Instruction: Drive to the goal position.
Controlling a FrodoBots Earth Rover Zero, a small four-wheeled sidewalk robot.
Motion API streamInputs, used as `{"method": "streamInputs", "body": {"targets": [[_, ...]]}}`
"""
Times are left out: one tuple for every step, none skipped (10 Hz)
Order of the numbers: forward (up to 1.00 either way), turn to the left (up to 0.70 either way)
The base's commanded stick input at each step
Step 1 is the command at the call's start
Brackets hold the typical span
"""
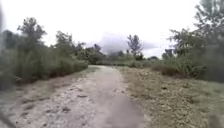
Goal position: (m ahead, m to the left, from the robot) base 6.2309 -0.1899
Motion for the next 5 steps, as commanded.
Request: {"method": "streamInputs", "body": {"targets": [[0.69,0.00],[0.69,0.00],[0.69,0.00],[0.69,0.34],[0.69,0.34]]}}
